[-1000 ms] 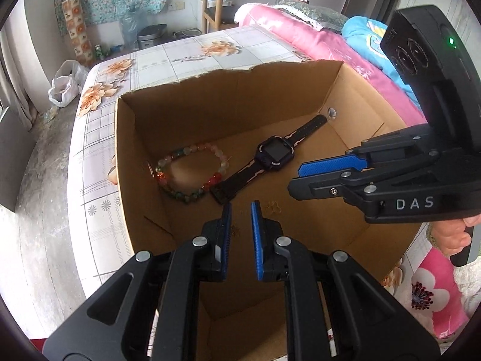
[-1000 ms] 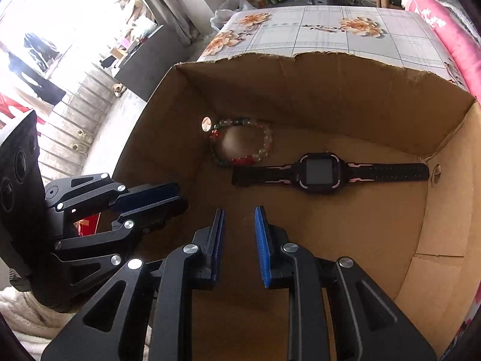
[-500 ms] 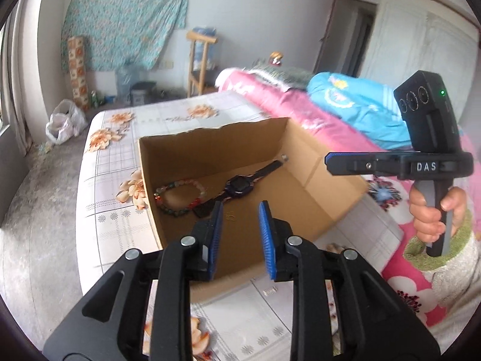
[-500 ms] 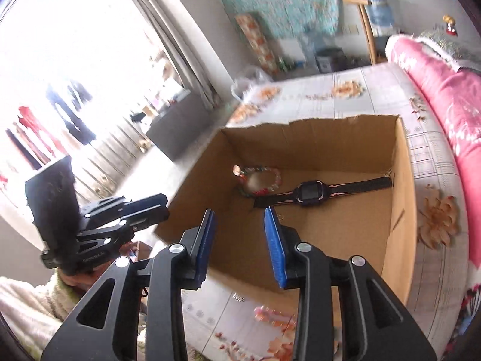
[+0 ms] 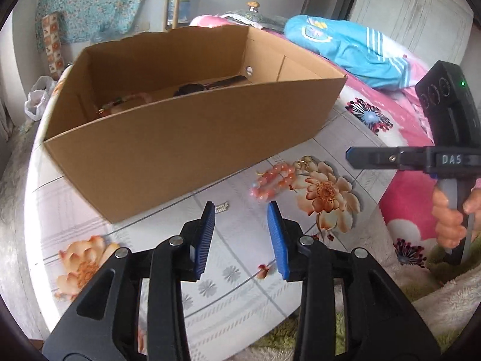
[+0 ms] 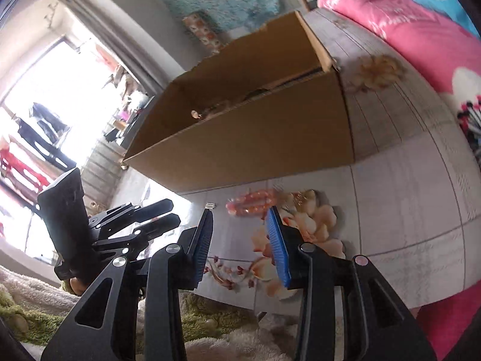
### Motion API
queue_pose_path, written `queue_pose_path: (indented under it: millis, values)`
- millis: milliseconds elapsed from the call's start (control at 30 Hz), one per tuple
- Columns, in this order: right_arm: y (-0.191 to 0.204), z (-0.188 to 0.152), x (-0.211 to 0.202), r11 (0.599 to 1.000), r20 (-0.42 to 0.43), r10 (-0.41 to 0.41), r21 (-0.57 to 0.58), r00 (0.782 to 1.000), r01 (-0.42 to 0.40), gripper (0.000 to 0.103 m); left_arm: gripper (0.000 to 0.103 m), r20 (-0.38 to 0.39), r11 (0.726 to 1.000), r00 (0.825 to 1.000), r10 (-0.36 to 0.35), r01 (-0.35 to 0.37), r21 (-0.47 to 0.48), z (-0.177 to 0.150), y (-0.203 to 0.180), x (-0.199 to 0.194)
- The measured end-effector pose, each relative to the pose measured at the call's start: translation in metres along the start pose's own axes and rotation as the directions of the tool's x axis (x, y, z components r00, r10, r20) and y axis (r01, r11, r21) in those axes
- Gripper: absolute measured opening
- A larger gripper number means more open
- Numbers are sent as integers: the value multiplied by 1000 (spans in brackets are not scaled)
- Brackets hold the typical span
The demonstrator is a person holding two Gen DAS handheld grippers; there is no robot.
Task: Organize jewelry
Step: 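Move both grippers back out of the box to the charms on the sheet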
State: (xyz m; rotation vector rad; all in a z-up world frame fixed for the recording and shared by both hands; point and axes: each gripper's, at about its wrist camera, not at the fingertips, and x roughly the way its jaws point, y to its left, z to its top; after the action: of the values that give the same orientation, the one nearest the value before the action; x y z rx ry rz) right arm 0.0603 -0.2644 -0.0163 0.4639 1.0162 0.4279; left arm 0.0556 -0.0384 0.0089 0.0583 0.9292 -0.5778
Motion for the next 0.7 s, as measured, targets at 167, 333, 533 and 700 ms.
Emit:
queue_pose_path:
  millis: [167, 333, 533, 700]
  values:
    - [-2, 6, 11, 996, 28, -85, -4, 996, 85, 36, 33, -12, 997, 1000, -14, 15, 82, 11, -21, 23]
    - [0, 15, 21, 997, 32, -74, 12, 997, 73, 34, 27, -24, 974, 1000, 13, -7, 226, 13, -48, 41]
    - [-3, 13, 19, 997, 37, -67, 32, 997, 66, 34, 20, -75, 968, 996, 38, -18, 249, 12, -50, 60]
    - [-8, 10, 18, 996, 37, -72, 59, 997, 69, 34, 20, -77, 968, 996, 42, -21, 250, 11, -50, 67]
